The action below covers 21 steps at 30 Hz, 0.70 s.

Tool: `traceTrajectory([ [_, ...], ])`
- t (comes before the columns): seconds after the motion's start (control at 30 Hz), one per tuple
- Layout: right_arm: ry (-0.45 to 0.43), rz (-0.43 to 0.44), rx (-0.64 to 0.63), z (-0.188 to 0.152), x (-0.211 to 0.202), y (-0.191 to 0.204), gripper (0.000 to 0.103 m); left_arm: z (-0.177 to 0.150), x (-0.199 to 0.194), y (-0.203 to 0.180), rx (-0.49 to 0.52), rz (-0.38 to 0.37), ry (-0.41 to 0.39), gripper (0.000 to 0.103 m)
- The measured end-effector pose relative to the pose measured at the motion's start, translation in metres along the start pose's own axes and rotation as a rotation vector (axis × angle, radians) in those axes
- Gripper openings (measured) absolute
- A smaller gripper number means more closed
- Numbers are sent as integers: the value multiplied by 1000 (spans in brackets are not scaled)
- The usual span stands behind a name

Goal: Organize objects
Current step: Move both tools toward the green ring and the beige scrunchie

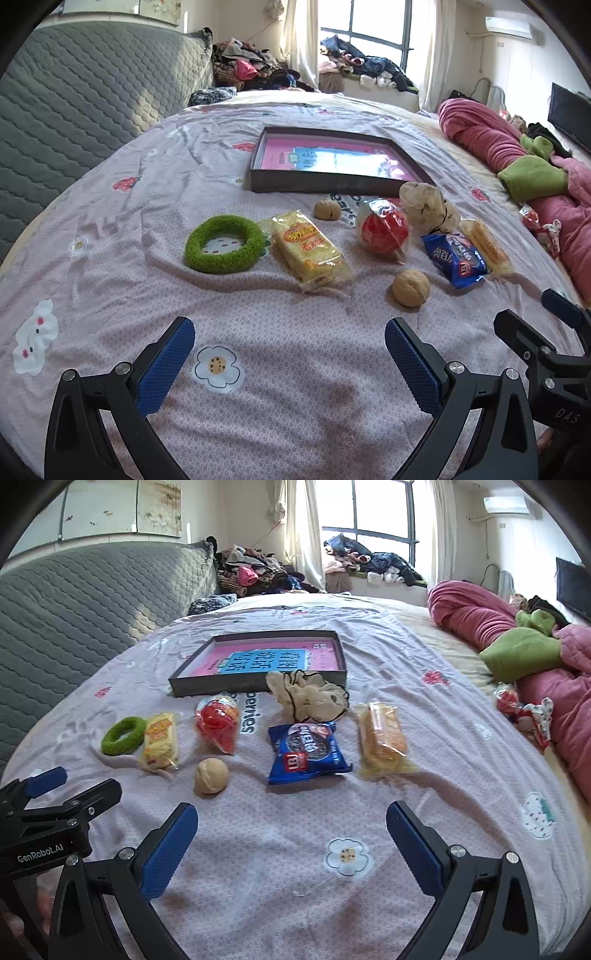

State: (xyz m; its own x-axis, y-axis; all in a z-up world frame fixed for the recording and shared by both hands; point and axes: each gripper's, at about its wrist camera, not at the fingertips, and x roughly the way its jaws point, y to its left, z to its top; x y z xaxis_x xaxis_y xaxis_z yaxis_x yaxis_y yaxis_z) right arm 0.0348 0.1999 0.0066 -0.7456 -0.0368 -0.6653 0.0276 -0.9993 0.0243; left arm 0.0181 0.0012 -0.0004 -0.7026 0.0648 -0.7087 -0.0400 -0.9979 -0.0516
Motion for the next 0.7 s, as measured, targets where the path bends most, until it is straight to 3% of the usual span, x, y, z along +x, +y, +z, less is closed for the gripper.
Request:
traceTrajectory([
  [0.37, -6, -22, -5, 1, -4, -2, 103, 0, -1, 5, -20, 5, 25, 103],
  [0.7, -12, 23, -5, 4, -16, 6, 103, 0, -9, 3, -12, -7, 19, 103],
])
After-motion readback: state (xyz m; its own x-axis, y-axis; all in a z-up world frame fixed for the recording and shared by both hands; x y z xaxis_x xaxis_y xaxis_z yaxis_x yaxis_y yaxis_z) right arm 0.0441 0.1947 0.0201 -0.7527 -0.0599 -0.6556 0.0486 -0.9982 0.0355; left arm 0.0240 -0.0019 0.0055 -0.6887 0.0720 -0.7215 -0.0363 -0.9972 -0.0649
